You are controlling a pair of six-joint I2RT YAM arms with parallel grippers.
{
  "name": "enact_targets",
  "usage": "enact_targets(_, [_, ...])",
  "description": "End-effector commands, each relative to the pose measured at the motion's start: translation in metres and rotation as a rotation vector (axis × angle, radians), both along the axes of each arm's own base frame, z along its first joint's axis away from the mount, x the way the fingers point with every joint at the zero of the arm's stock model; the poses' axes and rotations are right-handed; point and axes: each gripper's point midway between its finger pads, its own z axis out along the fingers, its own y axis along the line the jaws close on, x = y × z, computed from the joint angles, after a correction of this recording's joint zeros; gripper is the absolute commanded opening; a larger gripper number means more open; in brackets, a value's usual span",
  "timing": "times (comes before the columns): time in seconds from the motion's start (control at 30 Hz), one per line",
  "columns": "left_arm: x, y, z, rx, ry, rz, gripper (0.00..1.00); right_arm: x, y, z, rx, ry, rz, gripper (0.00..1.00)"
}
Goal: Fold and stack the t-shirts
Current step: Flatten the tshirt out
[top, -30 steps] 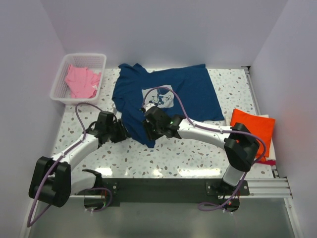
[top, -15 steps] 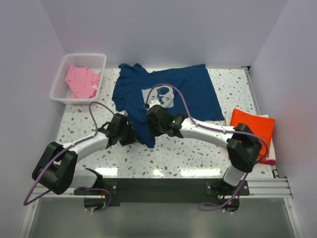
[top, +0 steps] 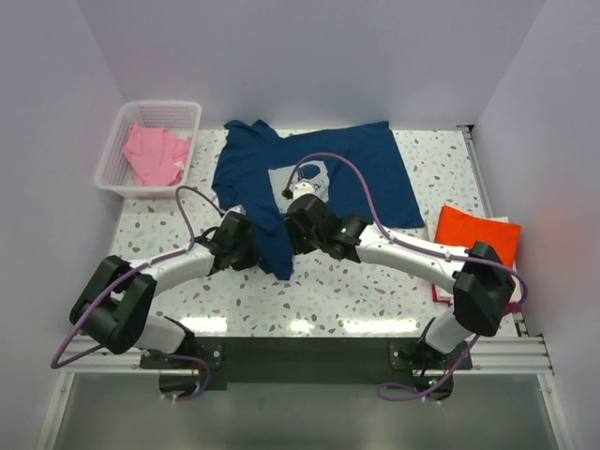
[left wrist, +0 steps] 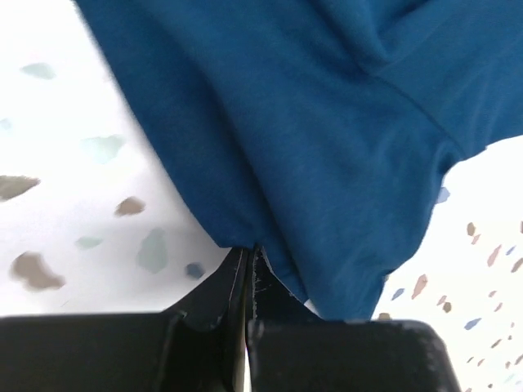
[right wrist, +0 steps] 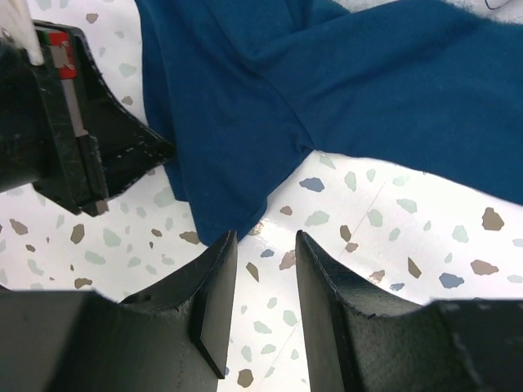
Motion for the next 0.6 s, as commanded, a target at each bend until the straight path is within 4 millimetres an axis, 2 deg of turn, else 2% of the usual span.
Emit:
enact_targets(0.0, [0.002,0.014,0.019,0.075,-0.035,0.019,0.00,-0.001,-0.010,0.013,0.018,-0.023,-0.027,0.38])
enact_targets(0.1, [-0.005,0.023,0.039,0.081,-0.063,0.019,0.00,-0.007,-0.014,0.010,0.014,-0.005,-0.019,0.38])
enact_targets(0.13, [-0.015,0.029,0.037,0.100,-0.035,0.018,0.00,-0.009,-0.015,0.011,0.019,-0.004,-0.017,0.38])
enact_targets(0.17, [-0.019,0.030,0.046,0.085,-0.056,0.020,0.00,-0.011,-0.015,0.010,0.024,0.005,-0.011,0.38])
enact_targets(0.33, [-0.056,0.047,0.041,0.075,0.032,0.078,0.00,-0.023,-0.019,-0.001,0.030,0.047,0.000,0.38])
enact_targets(0.37, [-0.059,0.049,0.046,0.054,0.029,0.109,0.00,-0.024,-0.018,-0.003,0.036,0.051,0.000,0.38])
enact_targets(0.57, [-0.088,0.052,0.044,-0.014,0.100,0.169,0.00,-0.032,-0.023,-0.022,0.024,0.095,-0.006,0.38])
